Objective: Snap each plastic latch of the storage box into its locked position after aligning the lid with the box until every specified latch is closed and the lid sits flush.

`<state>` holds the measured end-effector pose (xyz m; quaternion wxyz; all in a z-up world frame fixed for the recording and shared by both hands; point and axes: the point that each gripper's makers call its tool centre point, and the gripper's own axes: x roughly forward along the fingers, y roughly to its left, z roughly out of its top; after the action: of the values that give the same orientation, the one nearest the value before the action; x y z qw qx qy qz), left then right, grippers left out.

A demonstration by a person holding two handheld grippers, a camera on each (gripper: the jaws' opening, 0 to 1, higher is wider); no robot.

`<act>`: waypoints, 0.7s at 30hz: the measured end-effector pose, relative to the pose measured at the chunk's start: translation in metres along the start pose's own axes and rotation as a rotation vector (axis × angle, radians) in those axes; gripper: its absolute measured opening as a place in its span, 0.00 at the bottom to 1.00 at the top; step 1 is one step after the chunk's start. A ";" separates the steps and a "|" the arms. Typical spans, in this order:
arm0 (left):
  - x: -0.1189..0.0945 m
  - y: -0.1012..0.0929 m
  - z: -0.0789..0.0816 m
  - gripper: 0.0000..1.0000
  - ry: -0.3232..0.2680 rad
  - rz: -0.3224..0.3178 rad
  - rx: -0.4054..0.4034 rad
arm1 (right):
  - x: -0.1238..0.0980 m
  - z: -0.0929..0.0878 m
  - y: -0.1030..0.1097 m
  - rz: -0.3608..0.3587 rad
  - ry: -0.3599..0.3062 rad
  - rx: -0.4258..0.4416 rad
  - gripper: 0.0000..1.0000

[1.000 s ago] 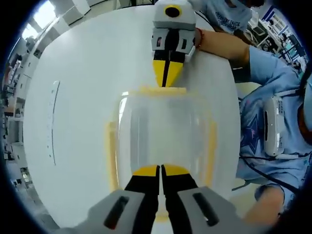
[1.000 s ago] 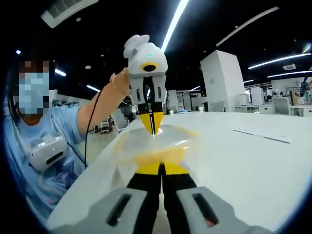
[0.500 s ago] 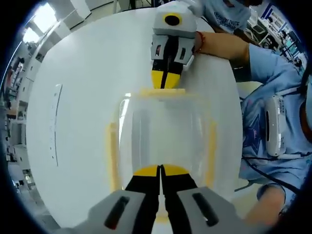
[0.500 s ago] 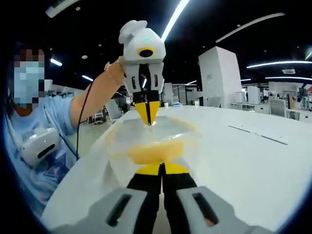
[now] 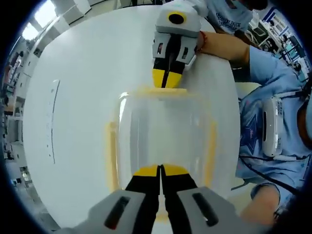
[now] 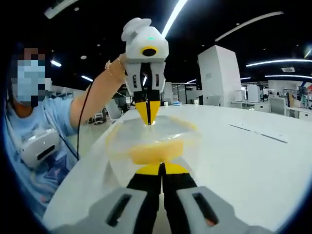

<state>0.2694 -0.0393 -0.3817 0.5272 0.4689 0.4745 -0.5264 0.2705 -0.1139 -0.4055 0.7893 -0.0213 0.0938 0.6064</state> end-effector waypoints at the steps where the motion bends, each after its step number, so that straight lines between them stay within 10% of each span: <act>1: 0.000 -0.001 0.000 0.01 0.008 0.003 0.004 | -0.001 0.000 -0.002 0.001 -0.001 0.003 0.00; 16: -0.002 0.003 -0.003 0.01 -0.024 -0.010 -0.001 | -0.020 -0.019 -0.044 -0.241 0.201 -0.105 0.00; 21: -0.002 0.003 -0.003 0.01 -0.027 -0.004 -0.008 | -0.044 -0.014 -0.086 -0.503 0.369 -0.220 0.00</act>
<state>0.2724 -0.0361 -0.3802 0.5344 0.4585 0.4705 -0.5317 0.3408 -0.1802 -0.4186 0.8768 -0.2387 0.1611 0.3850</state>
